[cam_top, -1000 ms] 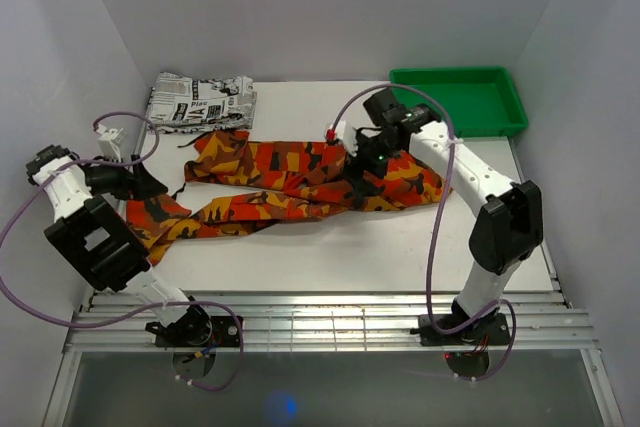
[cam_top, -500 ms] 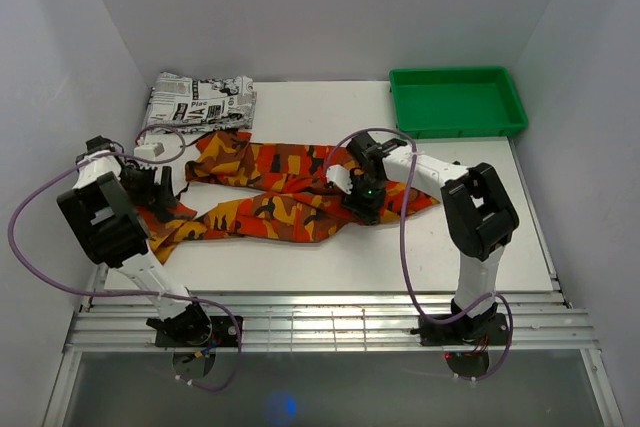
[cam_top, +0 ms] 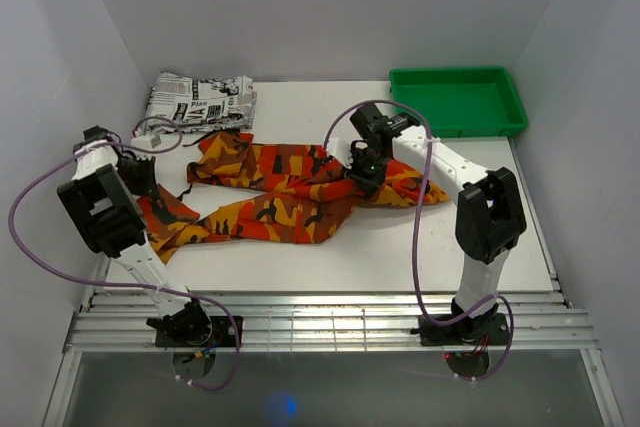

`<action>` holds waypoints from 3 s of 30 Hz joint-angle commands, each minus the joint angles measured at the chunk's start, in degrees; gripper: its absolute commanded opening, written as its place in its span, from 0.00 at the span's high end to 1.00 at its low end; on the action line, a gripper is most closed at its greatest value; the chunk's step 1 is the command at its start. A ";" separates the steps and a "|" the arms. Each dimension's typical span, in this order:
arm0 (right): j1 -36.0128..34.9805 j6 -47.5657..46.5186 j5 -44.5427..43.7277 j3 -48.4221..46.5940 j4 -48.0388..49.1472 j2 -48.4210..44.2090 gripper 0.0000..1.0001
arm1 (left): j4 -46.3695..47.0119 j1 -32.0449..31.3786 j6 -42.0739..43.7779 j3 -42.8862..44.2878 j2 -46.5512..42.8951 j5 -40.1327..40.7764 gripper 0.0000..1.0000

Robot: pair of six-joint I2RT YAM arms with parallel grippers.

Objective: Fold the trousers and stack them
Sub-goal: Flatten the trousers out

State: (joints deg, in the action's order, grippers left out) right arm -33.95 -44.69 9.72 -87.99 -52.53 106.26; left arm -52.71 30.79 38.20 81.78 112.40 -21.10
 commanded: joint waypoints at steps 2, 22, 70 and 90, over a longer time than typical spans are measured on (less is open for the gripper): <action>3.98 -4.09 1.80 -7.98 -7.65 -2.02 0.92 | -0.38 0.85 2.59 12.33 -6.48 -12.01 1.00; 2.15 -0.24 15.59 -16.25 -10.75 1.23 0.11 | -23.32 10.18 21.31 9.11 -6.86 -32.43 0.02; -15.97 12.08 18.06 -24.17 10.26 26.89 0.23 | -13.70 -6.61 17.35 21.38 3.26 -22.83 1.00; 2.04 13.04 26.84 -7.19 17.45 -4.12 0.18 | -25.96 -7.93 34.15 26.61 -20.81 -77.76 1.00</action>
State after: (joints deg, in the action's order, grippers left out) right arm -37.01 -34.22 32.69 -92.47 -38.54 108.18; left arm -75.50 23.62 71.07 113.06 94.76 -78.11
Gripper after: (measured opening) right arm 0.812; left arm 0.008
